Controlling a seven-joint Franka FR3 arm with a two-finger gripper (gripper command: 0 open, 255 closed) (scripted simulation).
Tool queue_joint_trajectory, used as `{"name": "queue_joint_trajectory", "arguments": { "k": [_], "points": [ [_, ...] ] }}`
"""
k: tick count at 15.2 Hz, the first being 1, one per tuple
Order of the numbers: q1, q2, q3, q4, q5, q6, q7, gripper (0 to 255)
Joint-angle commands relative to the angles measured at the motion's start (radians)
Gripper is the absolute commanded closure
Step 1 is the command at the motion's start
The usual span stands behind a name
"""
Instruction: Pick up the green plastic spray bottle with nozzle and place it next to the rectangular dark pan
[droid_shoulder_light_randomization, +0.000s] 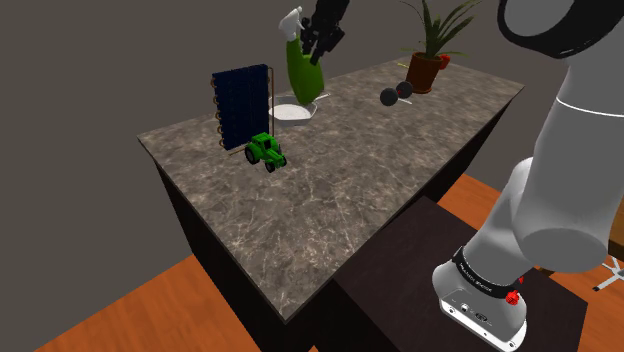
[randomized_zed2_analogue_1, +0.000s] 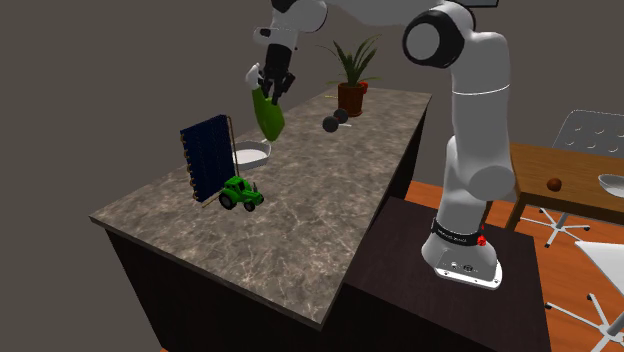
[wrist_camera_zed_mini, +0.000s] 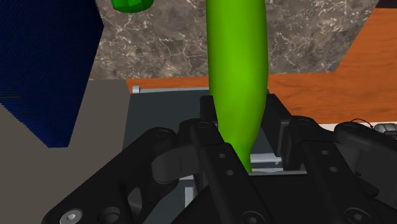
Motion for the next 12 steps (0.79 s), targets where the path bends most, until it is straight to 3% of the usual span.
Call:
{"name": "queue_joint_trajectory", "arguments": {
  "k": [1,12],
  "points": [
    [-0.023,0.035,-0.007,-0.008,0.014,0.018,-0.048,255],
    [-0.187,0.275,-0.019,0.068,0.103,0.048,-0.267,255]
  ]
}}
